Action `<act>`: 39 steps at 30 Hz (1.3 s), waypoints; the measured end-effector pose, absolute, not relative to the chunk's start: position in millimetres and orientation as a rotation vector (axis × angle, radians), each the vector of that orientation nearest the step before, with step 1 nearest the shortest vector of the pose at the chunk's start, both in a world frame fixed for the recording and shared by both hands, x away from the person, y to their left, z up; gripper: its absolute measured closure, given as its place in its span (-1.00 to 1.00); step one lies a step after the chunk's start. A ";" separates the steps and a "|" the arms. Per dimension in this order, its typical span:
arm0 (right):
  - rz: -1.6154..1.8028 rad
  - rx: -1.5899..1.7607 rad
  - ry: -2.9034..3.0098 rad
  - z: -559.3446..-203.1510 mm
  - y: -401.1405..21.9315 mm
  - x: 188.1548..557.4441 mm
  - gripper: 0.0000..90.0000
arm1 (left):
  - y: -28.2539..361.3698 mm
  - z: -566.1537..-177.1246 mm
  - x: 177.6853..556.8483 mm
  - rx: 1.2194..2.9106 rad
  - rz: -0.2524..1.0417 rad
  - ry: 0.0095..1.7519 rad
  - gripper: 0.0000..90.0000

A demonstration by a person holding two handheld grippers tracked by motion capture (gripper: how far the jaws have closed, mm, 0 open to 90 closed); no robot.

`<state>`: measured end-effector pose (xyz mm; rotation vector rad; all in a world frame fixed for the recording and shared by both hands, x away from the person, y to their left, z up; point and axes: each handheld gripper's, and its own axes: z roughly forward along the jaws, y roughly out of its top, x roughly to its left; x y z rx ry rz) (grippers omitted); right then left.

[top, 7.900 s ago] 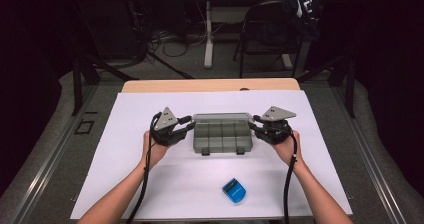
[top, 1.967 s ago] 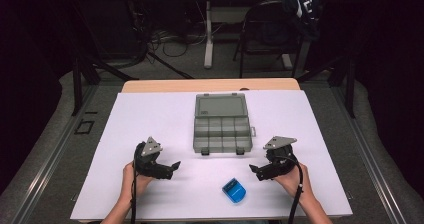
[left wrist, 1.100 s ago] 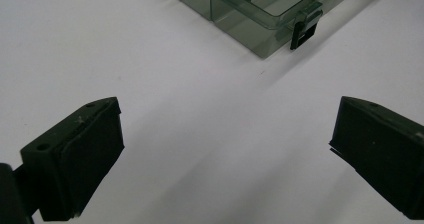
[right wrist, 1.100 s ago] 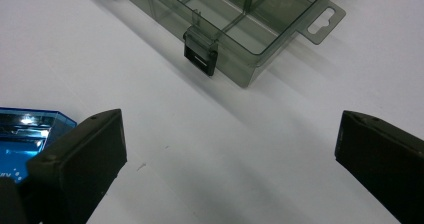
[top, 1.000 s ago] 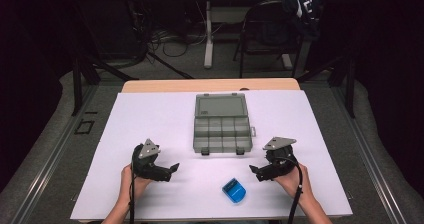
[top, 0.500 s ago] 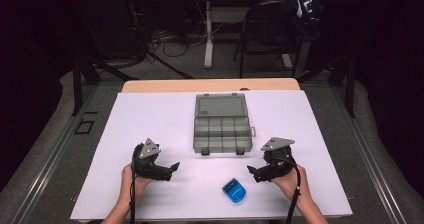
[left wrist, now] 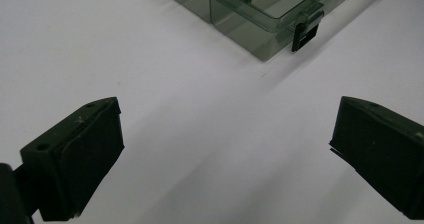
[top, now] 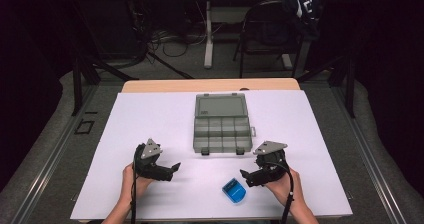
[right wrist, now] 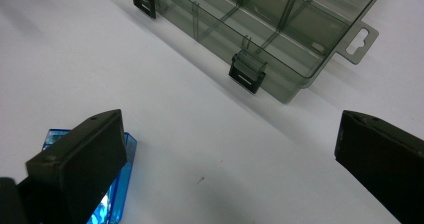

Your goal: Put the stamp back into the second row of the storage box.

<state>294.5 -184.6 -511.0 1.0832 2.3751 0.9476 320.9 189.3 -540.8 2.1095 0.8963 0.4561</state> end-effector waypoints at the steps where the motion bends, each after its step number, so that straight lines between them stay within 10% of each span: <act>1: 0.949 1.075 2.381 -509.3 -183.3 293.2 -1.00 | 189.2 -540.0 320.4 2.113 0.469 0.893 -1.00; 39: 0.851 0.958 2.571 -523.6 -138.2 264.9 -1.00 | 191.5 -541.9 321.3 2.119 0.473 0.910 -1.00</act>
